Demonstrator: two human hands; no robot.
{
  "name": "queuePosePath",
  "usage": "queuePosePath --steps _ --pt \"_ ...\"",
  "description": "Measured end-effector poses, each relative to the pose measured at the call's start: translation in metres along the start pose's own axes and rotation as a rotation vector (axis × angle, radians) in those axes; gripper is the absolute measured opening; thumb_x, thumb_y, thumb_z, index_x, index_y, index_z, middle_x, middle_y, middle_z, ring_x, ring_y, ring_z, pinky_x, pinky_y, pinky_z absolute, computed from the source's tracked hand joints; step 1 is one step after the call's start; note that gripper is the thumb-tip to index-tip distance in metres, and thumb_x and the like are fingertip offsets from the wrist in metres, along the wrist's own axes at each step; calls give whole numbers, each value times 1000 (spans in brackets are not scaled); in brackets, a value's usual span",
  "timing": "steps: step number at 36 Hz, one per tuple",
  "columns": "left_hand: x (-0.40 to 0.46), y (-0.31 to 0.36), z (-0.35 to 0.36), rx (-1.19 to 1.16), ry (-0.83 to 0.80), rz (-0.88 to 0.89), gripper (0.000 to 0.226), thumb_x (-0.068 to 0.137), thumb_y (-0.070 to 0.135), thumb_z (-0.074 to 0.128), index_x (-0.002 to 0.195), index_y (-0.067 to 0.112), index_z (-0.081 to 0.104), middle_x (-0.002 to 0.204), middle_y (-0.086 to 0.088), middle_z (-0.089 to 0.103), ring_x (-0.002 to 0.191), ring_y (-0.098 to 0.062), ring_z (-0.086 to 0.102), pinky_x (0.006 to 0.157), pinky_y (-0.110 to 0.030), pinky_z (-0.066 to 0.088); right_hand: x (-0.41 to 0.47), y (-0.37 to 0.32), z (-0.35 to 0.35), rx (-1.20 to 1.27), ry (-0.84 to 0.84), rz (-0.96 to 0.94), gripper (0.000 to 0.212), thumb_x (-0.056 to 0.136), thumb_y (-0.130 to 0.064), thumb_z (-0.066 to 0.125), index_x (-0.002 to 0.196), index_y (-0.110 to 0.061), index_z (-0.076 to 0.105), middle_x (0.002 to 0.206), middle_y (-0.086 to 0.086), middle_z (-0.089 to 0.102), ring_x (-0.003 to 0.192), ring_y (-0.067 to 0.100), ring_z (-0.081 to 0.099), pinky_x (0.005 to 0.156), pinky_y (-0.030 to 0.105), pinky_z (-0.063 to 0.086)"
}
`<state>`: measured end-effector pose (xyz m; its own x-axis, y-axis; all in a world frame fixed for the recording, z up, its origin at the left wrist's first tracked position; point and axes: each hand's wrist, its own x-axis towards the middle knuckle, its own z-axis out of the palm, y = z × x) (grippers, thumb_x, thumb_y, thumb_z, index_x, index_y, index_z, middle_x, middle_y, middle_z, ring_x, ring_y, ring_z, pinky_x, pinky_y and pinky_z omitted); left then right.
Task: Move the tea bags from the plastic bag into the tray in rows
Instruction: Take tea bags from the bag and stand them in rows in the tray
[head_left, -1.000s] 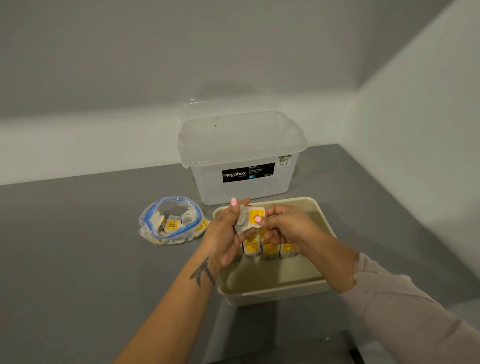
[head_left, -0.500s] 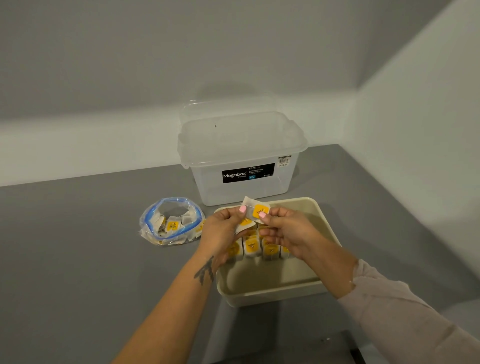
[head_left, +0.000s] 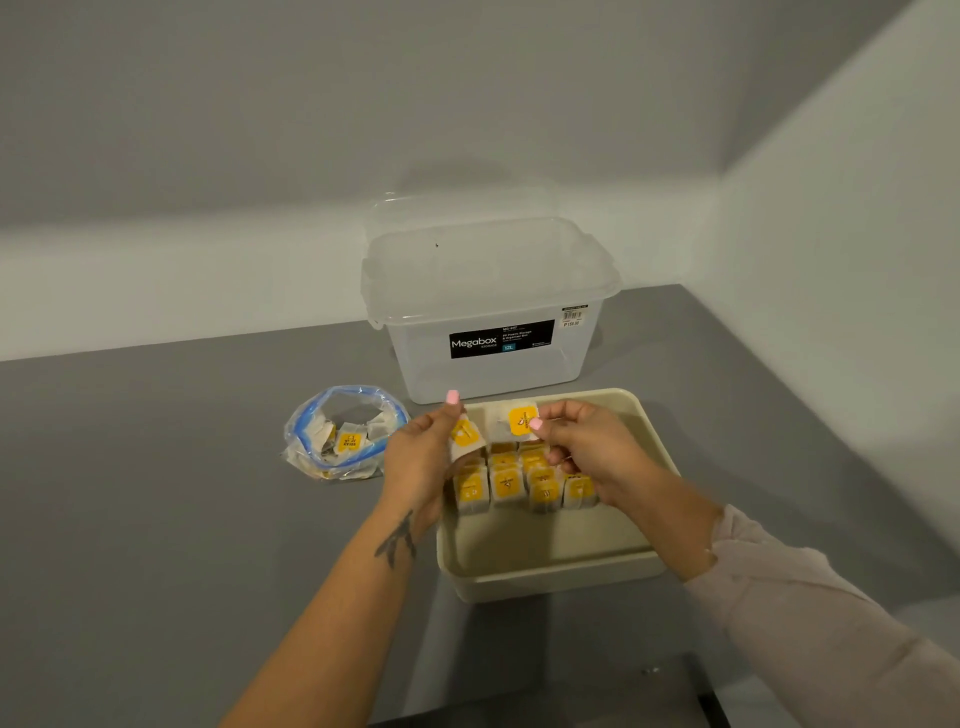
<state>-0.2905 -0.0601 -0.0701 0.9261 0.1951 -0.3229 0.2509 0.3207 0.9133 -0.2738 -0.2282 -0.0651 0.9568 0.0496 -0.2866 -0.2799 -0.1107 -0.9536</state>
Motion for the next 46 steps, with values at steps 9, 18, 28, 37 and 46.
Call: queuePosePath --steps 9,18,28,37,46 --pt "4 11 -25 -329 36 -103 22 93 16 57 111 4 58 99 -11 65 86 -21 65 68 -30 57 7 3 8 -735 -85 -207 7 84 -13 69 91 -14 71 73 -9 63 68 4 56 63 16 41" --pt "-1 6 -40 -397 50 -102 10 91 7 56 101 7 58 95 -12 65 83 -22 66 68 -32 57 13 12 31 -1188 -172 -139 18 85 -13 59 92 -24 71 102 2 70 93 22 64 69 23 43" --pt "-2 7 -46 -413 81 -109 8 90 6 59 97 9 60 115 -19 62 93 -27 66 70 -37 57 13 21 34 -1320 -122 -197 21 84 -13 54 89 -27 70 105 0 67 96 23 62 73 27 45" --pt "3 8 -43 -395 54 -118 16 89 7 59 105 8 60 102 -13 67 87 -23 68 69 -34 58 14 22 32 -1316 -115 -189 22 84 -12 58 92 -26 72 106 1 67 95 22 63 76 28 48" --pt "6 5 -40 -363 34 -124 21 90 8 58 111 6 58 103 -13 65 88 -23 67 67 -32 58 18 27 31 -1265 -105 -149 18 85 -16 62 92 -28 73 102 -1 69 91 19 64 75 27 50"
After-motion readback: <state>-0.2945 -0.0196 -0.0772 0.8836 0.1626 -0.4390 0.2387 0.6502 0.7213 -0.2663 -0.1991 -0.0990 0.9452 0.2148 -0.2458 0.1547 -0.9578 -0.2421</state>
